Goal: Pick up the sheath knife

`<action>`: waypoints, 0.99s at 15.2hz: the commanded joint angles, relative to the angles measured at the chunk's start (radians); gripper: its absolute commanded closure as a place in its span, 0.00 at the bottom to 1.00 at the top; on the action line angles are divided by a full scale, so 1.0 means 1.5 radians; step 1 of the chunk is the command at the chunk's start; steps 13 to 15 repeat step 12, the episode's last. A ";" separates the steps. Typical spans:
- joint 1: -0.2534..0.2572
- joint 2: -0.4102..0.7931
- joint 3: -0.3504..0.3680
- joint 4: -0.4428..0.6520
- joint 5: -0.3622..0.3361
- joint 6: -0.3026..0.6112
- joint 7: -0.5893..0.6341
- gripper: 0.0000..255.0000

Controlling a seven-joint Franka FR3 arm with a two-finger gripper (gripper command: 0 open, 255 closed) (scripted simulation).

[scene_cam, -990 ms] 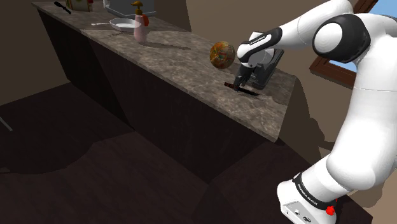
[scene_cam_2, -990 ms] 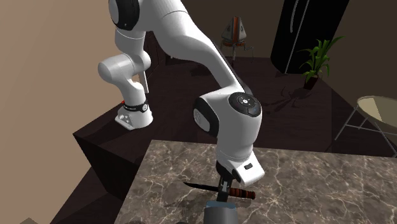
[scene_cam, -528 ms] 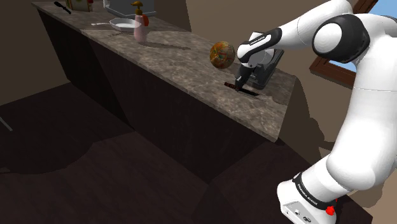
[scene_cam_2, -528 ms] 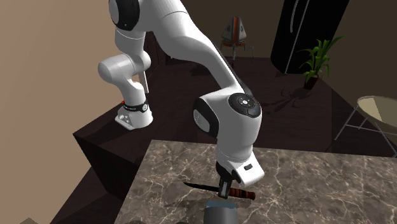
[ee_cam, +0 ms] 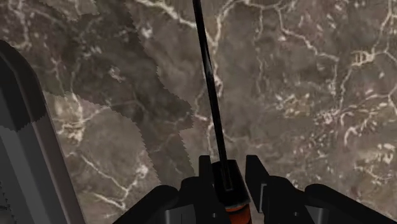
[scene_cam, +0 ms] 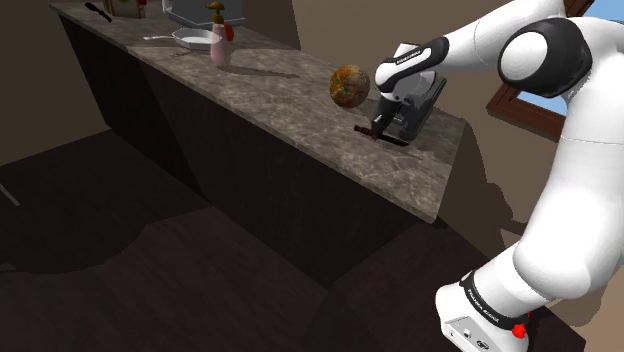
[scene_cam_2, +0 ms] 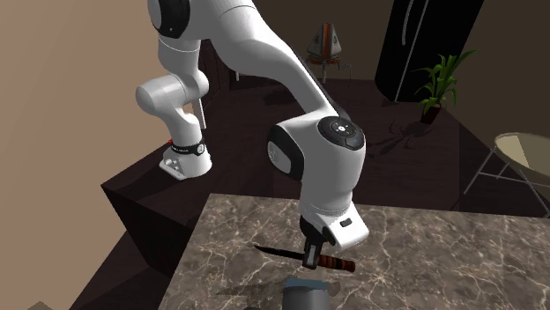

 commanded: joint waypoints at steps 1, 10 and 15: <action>0.001 -0.010 -0.002 0.004 -0.003 -0.013 0.001 1.00; 0.006 -0.052 -0.009 0.026 -0.016 -0.077 0.008 1.00; 0.006 -0.053 -0.009 0.026 -0.016 -0.078 0.009 1.00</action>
